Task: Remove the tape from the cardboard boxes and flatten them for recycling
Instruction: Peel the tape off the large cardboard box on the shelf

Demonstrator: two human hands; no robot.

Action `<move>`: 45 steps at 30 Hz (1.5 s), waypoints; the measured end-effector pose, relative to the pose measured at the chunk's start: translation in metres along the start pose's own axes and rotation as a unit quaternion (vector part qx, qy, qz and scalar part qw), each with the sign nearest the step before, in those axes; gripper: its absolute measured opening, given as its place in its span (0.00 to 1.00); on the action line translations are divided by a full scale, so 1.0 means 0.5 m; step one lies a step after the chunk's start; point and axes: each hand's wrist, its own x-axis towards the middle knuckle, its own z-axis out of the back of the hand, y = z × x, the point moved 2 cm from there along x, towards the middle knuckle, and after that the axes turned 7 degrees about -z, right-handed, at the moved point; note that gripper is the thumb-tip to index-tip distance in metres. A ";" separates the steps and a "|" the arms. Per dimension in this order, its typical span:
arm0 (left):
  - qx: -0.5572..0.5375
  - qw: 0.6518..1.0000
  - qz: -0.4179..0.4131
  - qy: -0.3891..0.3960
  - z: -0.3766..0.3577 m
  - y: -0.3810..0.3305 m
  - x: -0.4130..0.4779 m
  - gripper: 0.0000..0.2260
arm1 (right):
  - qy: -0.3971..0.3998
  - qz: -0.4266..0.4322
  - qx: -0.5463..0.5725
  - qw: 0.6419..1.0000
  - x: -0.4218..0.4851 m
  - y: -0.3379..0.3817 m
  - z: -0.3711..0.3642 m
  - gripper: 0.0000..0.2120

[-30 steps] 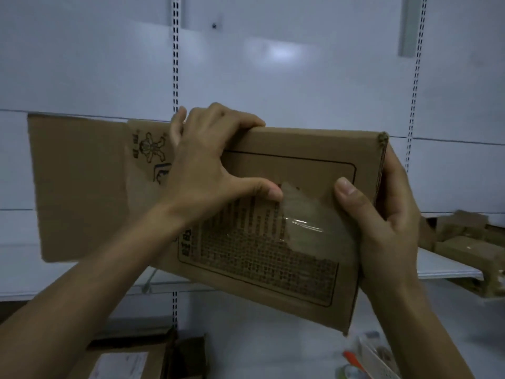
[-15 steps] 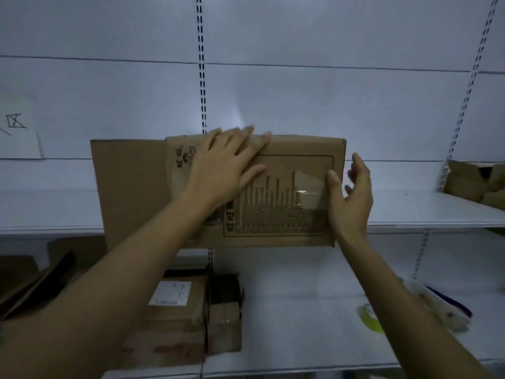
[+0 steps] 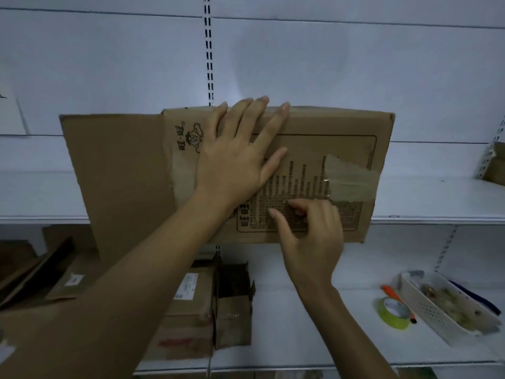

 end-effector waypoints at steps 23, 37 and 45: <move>-0.001 1.000 0.004 -0.015 -0.003 0.003 -0.004 0.23 | 0.041 0.099 -0.178 0.978 0.031 0.052 0.022 0.06; 0.019 1.000 0.006 -0.005 0.003 -0.007 -0.003 0.22 | 0.229 0.094 -0.491 0.835 0.083 0.158 -0.008 0.11; -0.001 0.995 -0.086 -0.041 0.004 0.039 0.019 0.18 | 0.134 -0.002 -0.337 0.932 0.055 0.100 0.022 0.06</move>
